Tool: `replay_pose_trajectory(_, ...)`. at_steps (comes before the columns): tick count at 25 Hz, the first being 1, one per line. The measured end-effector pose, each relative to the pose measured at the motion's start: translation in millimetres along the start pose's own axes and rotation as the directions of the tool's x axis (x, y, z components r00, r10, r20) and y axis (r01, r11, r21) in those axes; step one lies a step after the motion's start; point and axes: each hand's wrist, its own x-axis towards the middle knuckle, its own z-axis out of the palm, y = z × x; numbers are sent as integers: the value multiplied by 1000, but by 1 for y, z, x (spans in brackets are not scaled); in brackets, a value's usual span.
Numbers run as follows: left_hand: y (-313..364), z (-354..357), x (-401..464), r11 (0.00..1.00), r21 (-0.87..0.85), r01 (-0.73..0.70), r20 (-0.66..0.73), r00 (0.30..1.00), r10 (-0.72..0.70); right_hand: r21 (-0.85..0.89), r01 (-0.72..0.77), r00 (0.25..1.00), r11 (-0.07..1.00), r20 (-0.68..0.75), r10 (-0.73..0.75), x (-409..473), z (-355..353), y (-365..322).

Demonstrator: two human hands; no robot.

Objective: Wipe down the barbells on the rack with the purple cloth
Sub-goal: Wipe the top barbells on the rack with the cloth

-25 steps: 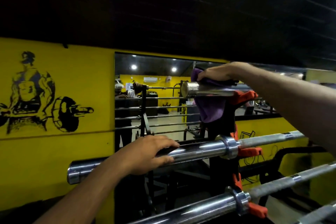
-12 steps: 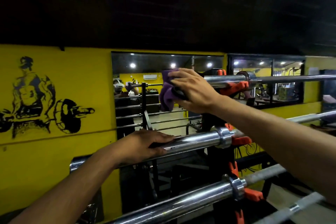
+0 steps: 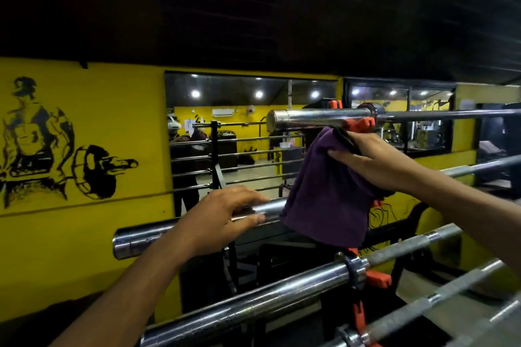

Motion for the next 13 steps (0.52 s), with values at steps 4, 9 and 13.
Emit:
replay_pose_trajectory(4, 24, 31, -27, 992, -122, -16, -45, 999, 10, 169, -135, 987, 976, -64, 147, -59, -3, 1)
replay_pose_trajectory(9, 45, 101, -71, 902, -398, 166, 104, 985, -136, 82, -239, 964, 968, -98, 246, -156, 6, 0)
replay_pose_trajectory(13, 78, 160, -109, 807, -495, 321, 241, 943, -227, 40, -339, 940, 940, -28, 341, -240, 5, 8)
